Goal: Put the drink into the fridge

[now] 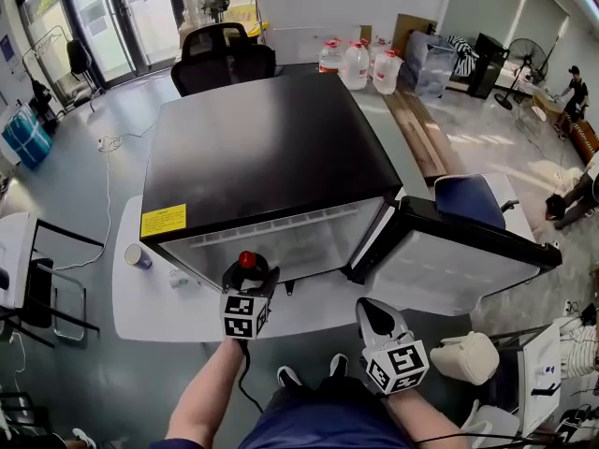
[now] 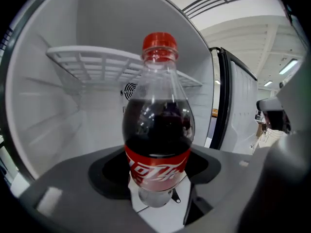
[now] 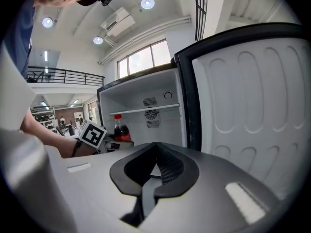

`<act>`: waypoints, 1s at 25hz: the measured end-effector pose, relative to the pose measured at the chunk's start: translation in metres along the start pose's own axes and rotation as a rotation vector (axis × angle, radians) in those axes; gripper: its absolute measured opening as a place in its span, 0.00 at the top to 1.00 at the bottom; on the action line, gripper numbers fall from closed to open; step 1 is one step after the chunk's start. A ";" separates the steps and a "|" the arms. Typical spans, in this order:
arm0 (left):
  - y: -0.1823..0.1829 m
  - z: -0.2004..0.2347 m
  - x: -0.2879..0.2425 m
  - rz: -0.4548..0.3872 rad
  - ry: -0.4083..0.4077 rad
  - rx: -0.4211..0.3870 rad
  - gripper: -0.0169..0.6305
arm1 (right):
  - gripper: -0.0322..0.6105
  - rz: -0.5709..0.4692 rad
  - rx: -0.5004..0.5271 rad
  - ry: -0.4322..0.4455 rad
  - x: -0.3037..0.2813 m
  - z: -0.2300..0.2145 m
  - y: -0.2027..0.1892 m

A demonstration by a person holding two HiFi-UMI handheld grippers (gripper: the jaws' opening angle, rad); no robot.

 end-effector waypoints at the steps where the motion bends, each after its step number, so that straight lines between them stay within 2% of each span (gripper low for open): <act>1: 0.000 0.000 -0.007 0.004 -0.002 0.001 0.49 | 0.94 0.003 -0.003 -0.005 0.000 -0.003 -0.001; 7: 0.006 0.003 -0.032 0.015 0.012 -0.023 0.49 | 0.94 0.012 -0.018 -0.037 0.005 -0.016 -0.006; 19: 0.011 0.024 -0.071 0.025 0.035 0.016 0.49 | 0.94 0.035 -0.037 -0.073 0.017 -0.023 -0.015; 25: 0.016 0.030 -0.088 0.029 0.038 0.011 0.49 | 0.94 0.039 -0.056 -0.113 0.024 -0.031 -0.021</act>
Point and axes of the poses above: the fingertips, and each gripper's own axes: x backward along the fingers, z to its left, y out of its top, the point moved 4 cm from there along x, backward along the fingers, and after that the axes turned 5 degrees about z, right-handed, at the moved point
